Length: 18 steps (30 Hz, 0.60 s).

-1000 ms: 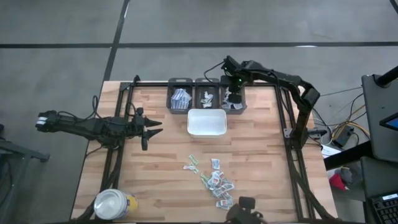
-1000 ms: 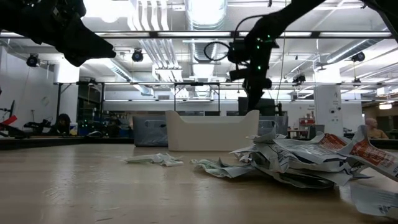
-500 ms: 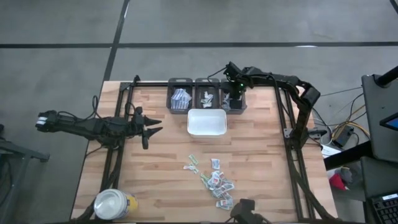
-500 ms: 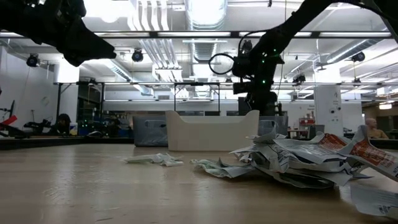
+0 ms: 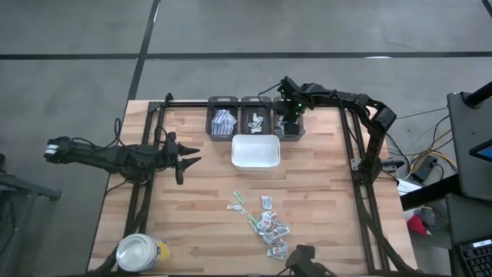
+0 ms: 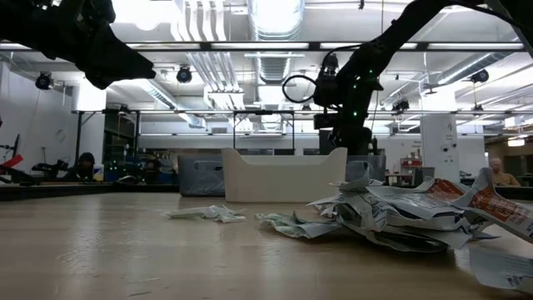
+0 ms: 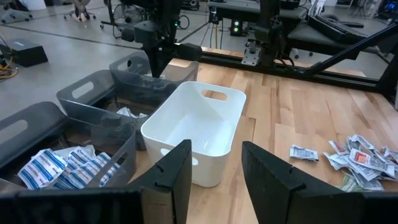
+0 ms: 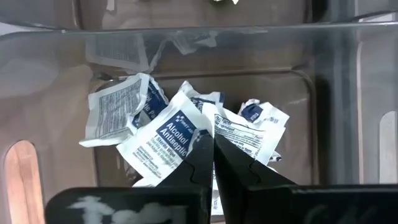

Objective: Pick & Place First Aid Supplies
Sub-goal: Put the white alcohol pad into the right black bin

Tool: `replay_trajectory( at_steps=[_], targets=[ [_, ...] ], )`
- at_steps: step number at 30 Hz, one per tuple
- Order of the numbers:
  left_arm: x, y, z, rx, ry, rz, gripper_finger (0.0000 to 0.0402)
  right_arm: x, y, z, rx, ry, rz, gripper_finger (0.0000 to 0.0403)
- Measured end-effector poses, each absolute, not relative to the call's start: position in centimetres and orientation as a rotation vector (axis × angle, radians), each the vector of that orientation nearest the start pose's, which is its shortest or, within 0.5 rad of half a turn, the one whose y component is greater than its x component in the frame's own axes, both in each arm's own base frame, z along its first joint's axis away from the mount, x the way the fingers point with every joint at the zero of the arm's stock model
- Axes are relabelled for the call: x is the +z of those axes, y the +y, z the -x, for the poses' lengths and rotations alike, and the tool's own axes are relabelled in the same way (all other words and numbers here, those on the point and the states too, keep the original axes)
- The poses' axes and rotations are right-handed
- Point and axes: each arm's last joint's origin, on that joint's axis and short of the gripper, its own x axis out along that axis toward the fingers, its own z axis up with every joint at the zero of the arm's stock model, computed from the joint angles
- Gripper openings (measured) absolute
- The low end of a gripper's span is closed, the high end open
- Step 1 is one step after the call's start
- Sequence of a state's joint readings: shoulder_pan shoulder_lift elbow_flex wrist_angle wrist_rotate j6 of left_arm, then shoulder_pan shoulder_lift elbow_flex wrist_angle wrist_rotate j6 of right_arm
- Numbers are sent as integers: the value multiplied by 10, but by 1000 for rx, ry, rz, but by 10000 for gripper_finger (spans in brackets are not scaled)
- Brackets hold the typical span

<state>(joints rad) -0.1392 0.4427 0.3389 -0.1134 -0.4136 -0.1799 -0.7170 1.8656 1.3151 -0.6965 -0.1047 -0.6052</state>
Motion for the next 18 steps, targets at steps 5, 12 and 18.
replay_trajectory(
  at_steps=[5,12,18],
  targets=[
    [231,-6,-124,291,184,119,135,188,-239,-279,-159,1248,17,19],
    [231,-6,-124,291,184,119,136,188,-240,-279,-178,1260,22,88],
    [231,-6,-124,291,184,119,136,212,-241,-278,-260,1284,-2,143]
  ],
)
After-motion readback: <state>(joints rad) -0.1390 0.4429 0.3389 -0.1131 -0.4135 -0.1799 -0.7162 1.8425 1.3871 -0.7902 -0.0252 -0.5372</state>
